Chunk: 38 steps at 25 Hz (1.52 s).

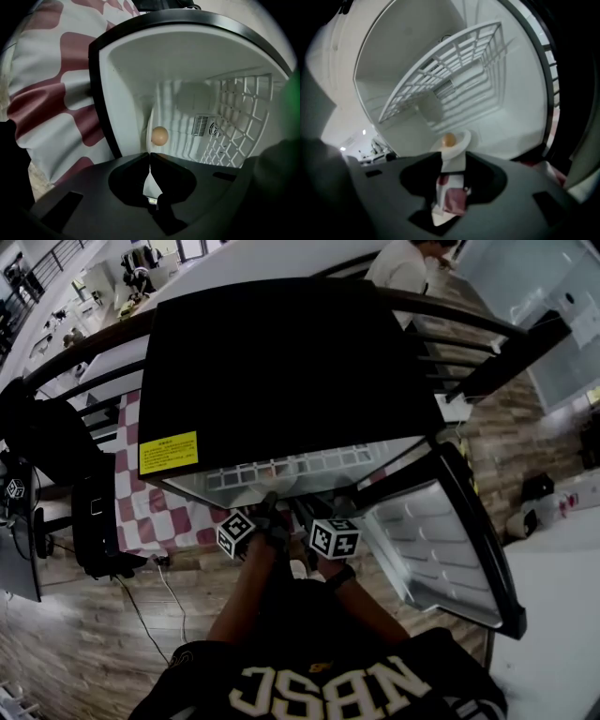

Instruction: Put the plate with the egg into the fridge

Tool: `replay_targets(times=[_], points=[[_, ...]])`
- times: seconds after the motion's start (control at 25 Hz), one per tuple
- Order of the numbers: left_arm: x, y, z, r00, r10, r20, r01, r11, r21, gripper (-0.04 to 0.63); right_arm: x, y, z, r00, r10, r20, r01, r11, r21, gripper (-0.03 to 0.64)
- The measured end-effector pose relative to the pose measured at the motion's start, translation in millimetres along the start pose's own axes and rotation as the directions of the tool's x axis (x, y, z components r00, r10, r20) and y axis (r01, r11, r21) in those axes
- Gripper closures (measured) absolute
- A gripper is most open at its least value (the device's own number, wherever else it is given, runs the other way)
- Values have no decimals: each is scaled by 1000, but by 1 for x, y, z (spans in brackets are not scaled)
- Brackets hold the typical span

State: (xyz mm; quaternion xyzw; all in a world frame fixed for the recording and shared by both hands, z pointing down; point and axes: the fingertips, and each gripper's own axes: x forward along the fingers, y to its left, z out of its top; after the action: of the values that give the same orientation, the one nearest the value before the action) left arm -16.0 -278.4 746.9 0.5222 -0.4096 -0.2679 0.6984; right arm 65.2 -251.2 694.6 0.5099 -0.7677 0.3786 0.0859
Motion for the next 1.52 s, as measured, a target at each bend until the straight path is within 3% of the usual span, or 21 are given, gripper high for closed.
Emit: replay_targets(times=[0.44,0.68,0.76,0.96,1.24,1.36,1.52], points=[[23,-13,11,1000,16,13,-16,1000,-2,563,-14,2,-18,997,78,-4,-78,992,101,460],[33,-18,17,1000,6,28,-6,1000,-13,562,-24,2,-16,996,87,18,-88,992,90,460],[36,-19,18,1000,14,15,-15,1000,16,561,-29,4,-17,995,97,13,-98,992,76,460],[37,-23,10,996,79,-33,-71,979,192,557,-42,8,-22,994,110,10,-110,993,46,462],[4,-12,-16,986,118,-114,-90,970,226,435,-59,12,-21,990,137,25,-139,987,82,460],[-22,-28,-30,986,79,-146,-39,966,257,426,-70,21,-13,987,154,50,-156,986,58,460],[-75,-72,-51,978,-40,-203,105,941,322,428,-87,47,2,974,212,75,-211,977,-24,462]])
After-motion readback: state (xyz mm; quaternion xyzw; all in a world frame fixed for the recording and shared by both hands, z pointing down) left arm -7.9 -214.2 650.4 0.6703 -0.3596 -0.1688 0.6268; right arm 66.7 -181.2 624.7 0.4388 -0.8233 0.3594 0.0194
